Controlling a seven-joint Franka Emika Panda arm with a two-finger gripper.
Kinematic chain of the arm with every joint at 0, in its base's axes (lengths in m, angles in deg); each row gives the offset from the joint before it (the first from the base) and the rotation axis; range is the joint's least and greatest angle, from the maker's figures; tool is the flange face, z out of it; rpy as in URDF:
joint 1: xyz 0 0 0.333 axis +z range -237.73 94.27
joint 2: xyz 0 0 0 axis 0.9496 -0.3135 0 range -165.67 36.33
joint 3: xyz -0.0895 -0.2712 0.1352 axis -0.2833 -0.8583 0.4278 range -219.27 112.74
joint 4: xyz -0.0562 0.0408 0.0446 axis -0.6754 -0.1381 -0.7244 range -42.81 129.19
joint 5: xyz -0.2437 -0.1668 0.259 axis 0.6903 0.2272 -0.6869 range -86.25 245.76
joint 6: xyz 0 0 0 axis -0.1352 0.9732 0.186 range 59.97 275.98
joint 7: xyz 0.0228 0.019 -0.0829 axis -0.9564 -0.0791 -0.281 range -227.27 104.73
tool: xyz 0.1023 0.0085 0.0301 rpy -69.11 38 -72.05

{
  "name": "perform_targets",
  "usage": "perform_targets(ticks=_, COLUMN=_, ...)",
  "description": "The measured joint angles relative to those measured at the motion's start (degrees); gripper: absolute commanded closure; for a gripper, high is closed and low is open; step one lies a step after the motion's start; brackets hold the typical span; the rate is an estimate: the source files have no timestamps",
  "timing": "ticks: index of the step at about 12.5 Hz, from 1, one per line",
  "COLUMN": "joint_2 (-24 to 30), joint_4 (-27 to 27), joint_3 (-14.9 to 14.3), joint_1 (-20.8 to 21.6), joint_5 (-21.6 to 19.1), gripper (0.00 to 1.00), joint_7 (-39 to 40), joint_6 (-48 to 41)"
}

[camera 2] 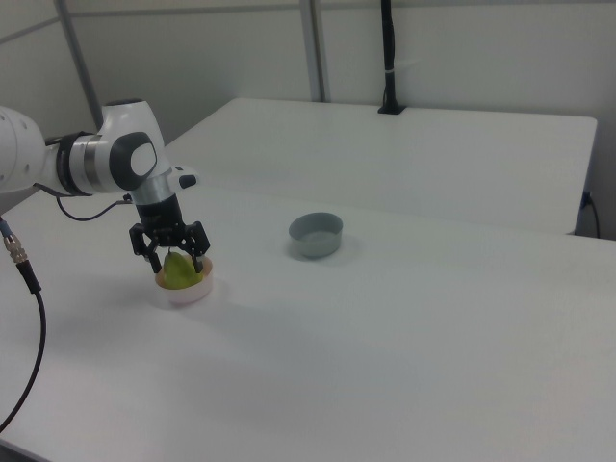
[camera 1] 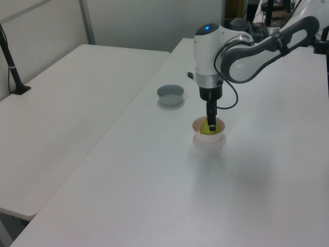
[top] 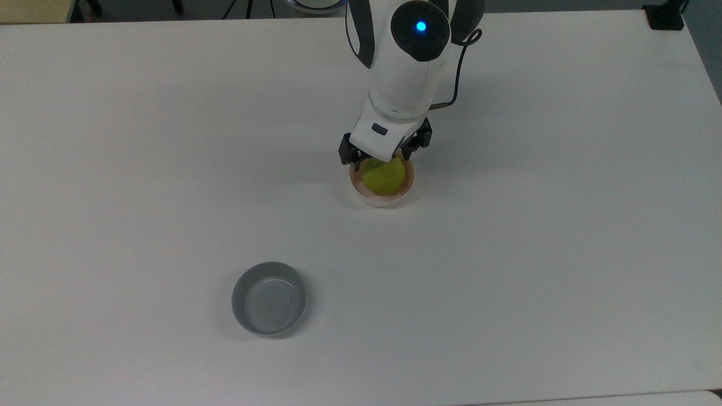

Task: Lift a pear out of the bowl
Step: 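Close the gripper around the green pear inside the pink bowl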

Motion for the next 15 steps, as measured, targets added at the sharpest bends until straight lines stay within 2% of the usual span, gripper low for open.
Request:
perform_targets(ticks=11, joint_2=-1.5, joint_4=0.4, joint_3=0.0, joint_1=0.0, joint_5=1.1, gripper=0.01, joint_7=0.0, joint_6=2.7)
perform_targets(ticks=14, joint_2=-1.7, joint_4=0.4, joint_3=0.0, joint_1=0.0, joint_5=1.1, gripper=0.03, joint_7=0.0, joint_6=3.8)
perform_targets(ticks=15, joint_2=-1.8, joint_4=0.4, joint_3=0.0, joint_1=0.0, joint_5=1.1, gripper=0.07, joint_7=0.0, joint_6=4.4)
